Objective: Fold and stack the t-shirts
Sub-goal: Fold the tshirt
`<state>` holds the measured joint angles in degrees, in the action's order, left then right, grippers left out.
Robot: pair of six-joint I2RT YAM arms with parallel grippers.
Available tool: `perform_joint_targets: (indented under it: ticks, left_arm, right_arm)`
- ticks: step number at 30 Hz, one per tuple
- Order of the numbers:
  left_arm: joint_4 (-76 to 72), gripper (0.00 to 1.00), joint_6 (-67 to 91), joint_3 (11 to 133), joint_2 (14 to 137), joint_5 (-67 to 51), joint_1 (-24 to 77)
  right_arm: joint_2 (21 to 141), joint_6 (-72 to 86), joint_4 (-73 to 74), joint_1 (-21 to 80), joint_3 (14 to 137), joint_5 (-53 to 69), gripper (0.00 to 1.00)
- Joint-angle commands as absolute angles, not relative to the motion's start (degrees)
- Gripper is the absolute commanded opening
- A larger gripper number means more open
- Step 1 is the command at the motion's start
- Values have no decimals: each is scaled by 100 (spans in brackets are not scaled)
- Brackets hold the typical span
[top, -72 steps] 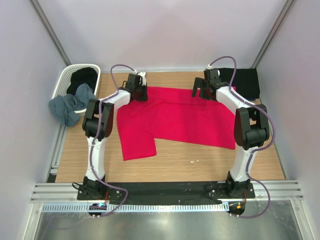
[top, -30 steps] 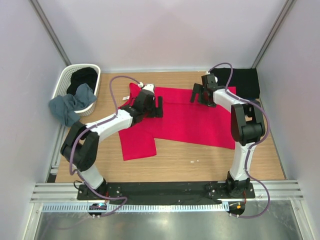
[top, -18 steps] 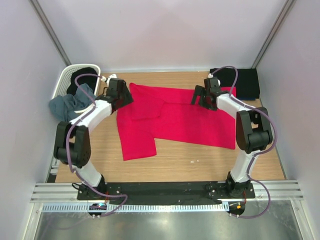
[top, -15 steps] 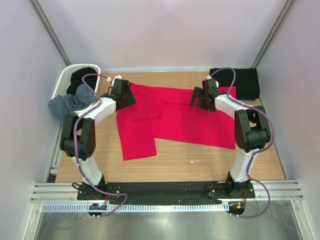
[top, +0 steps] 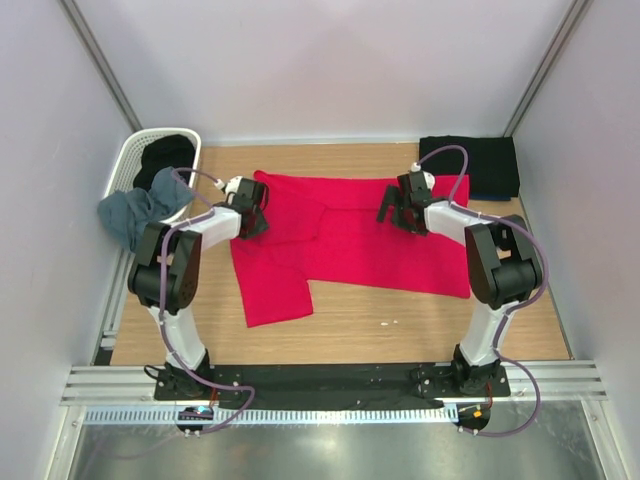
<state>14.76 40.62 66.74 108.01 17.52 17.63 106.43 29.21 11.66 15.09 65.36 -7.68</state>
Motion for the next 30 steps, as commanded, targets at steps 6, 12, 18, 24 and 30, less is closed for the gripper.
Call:
perform_joint_targets:
  ticks: [6,12,18,24,30]
  left_arm:
    - [2276,36,4887,5458,10161,2663,1723]
    - [2812,37,5018,5204,9660,3040,1714]
    - [2848,38,4949,4852,9194,2988,1714]
    - [3023,40,4693,5159,9018,3252,1714]
    - [3752,72,4579,5782,7850,3393,1714]
  right_arm:
    - [10565,3340,1521,2056,5942,-835,99]
    - [10301,3796,1556,2417,5538,-896,99]
    - [10081,3876,1573,2531,5168,-940,99]
    - [9862,3385,2073,2531,6053,-1309,99]
    - [9020,3419,2540,2531,6583,-1309,100]
